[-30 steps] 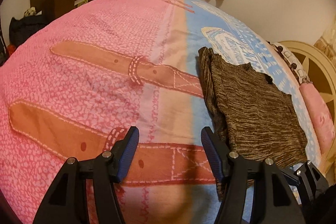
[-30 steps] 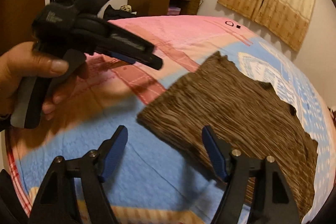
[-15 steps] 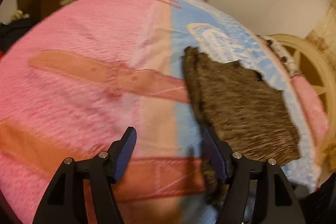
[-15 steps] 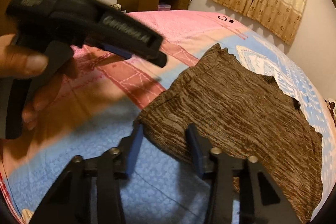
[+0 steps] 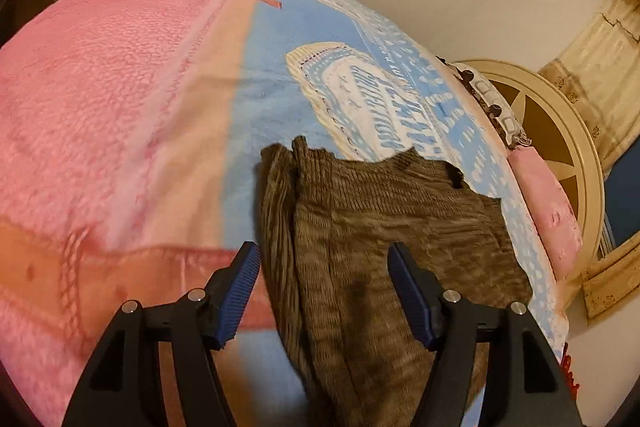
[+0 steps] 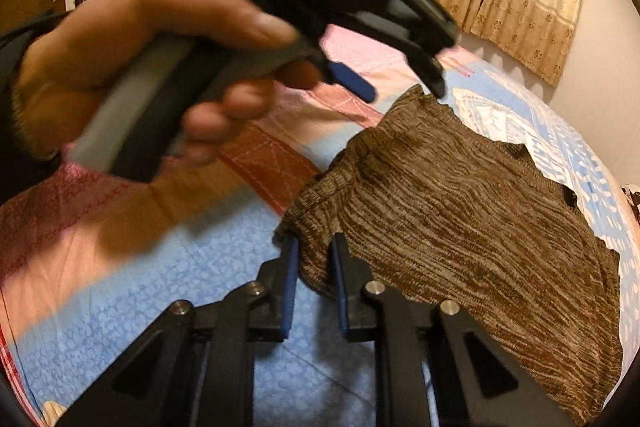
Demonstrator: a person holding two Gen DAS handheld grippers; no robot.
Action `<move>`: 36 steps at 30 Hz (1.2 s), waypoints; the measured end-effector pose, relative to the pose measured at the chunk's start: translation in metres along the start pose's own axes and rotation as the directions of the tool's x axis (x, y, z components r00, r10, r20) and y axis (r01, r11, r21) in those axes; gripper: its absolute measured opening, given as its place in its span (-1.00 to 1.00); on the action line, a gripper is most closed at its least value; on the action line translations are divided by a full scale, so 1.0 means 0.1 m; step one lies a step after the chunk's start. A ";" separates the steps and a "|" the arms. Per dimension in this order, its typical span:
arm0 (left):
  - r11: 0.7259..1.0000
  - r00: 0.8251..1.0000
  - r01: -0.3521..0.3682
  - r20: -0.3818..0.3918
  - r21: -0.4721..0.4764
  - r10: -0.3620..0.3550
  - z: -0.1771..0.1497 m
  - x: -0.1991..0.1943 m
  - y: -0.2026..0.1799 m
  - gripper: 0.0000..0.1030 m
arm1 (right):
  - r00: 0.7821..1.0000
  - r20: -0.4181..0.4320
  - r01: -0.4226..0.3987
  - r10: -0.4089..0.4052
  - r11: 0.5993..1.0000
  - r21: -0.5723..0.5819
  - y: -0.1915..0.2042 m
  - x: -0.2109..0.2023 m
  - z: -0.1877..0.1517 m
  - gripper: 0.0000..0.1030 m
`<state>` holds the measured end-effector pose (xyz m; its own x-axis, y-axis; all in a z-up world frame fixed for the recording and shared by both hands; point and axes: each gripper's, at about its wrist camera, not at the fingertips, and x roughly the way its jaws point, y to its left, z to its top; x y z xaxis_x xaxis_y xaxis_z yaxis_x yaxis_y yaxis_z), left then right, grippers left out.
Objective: Fold small clothes
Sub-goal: 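Close both grippers on the folded sweater edge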
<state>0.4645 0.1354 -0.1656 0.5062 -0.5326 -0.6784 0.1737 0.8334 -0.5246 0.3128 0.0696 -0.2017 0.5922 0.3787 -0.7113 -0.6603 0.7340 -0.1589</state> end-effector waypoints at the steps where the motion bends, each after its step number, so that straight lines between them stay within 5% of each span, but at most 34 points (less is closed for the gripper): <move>1: 1.000 1.000 0.013 -0.004 -0.010 -0.013 0.03 0.05 0.02 0.26 | 1.000 0.000 -0.004 0.004 1.000 0.003 0.00 0.00 0.00 -0.64; 3: 0.999 0.999 0.041 0.004 -0.019 -0.041 0.08 0.09 0.06 -0.33 | 1.000 0.000 -0.015 0.015 1.000 0.010 -0.01 -0.01 0.00 -0.69; 4: 0.998 0.998 0.058 -0.014 -0.023 -0.059 0.11 0.13 0.06 -0.81 | 1.000 0.000 -0.020 0.020 1.000 0.014 -0.03 -0.01 0.01 -0.71; 19: 0.969 0.966 0.240 0.113 -0.062 -0.232 0.47 -0.08 -0.46 -0.98 | 0.984 0.117 -0.152 0.134 0.975 0.164 -0.60 -0.54 0.09 -0.80; 22: 0.984 0.980 0.179 0.096 -0.021 -0.177 0.48 -0.04 -0.62 -0.98 | 0.982 0.137 -0.153 0.127 0.968 0.201 -0.77 -0.63 0.04 -0.82; 25: 0.998 0.998 -0.017 0.062 0.064 0.013 0.42 -0.04 -0.67 -0.97 | 0.985 0.120 -0.150 0.125 0.963 0.225 -0.89 -0.59 0.00 -0.83; 30: 0.990 0.990 -0.140 -0.014 0.034 0.141 0.21 -0.04 -0.37 -0.96 | 0.983 0.100 -0.175 0.156 0.959 0.221 -0.84 -0.43 -0.03 -0.83; 36: 0.995 0.997 -0.068 -0.037 -0.071 0.066 0.06 -0.01 -0.06 -0.96 | 0.974 0.101 -0.217 0.200 0.958 0.190 -0.68 -0.33 -0.02 -0.83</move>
<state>0.4678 0.1317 -0.1590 0.4847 -0.4816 -0.7301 0.0786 0.8554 -0.5120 0.3371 0.0057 -0.1688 0.4915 0.5734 -0.6555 -0.6730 0.7277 0.1320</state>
